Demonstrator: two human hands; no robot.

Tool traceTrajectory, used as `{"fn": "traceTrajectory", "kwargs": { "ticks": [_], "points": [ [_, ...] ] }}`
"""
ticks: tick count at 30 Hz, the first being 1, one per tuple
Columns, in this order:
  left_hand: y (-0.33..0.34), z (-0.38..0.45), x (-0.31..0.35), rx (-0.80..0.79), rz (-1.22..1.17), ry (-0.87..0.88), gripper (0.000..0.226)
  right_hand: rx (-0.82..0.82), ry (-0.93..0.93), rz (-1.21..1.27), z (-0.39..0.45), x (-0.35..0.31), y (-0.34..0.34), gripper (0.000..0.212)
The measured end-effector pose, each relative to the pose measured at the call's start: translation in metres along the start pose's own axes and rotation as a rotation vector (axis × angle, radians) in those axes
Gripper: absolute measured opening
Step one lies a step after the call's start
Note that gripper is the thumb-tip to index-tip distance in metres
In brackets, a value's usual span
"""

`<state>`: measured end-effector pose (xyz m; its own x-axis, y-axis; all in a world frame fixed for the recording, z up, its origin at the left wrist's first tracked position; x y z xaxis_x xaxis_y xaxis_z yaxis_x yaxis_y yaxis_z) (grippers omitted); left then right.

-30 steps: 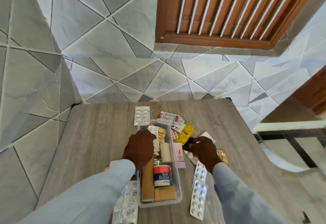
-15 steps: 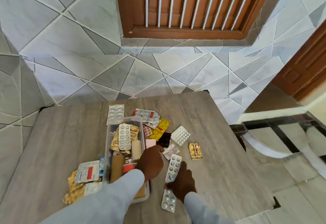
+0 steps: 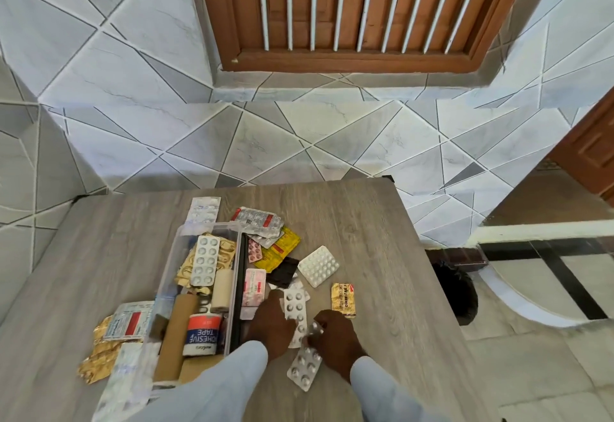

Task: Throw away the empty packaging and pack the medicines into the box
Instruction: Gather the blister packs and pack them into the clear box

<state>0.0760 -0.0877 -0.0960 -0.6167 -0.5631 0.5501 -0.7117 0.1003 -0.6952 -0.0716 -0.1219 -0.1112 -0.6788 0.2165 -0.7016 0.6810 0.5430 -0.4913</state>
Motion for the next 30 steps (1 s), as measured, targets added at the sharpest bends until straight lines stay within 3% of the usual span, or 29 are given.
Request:
{"fn": "traceTrajectory", "kwargs": {
  "ticks": [4,7,13,19,25,30],
  "points": [
    [0.008,0.001,0.015,0.045,0.222,0.003,0.076,0.012,-0.051,0.035,0.017,0.003,-0.028,0.016],
    [0.013,0.003,0.019,0.062,0.243,-0.04,0.075,-0.004,-0.044,0.109,0.027,0.008,-0.039,0.02],
    [-0.002,0.002,0.016,0.045,-0.125,-0.052,0.04,0.018,-0.054,0.271,0.029,-0.005,-0.038,0.016],
    [-0.065,-0.016,0.014,0.103,-0.327,0.119,0.054,0.0,-0.164,0.433,0.024,-0.064,-0.03,0.018],
    [-0.164,-0.03,-0.08,0.256,-0.503,-0.032,0.04,-0.031,-0.352,0.288,0.014,-0.145,0.034,0.025],
    [-0.175,-0.031,-0.123,0.067,-0.396,-0.054,0.04,-0.063,-0.391,0.015,-0.006,-0.168,0.089,0.033]
  ]
}}
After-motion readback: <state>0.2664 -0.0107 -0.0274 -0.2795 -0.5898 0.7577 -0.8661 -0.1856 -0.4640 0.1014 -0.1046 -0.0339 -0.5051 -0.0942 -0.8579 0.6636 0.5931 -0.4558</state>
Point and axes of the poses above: each hand's wrist, its own z-axis towards the middle knuckle, its own y-axis out of the palm, x = y × z, the point moved 4 cm from there along z, towards the middle knuckle, and after that the axes turned 3 degrees about z, right-handed, at the moved point
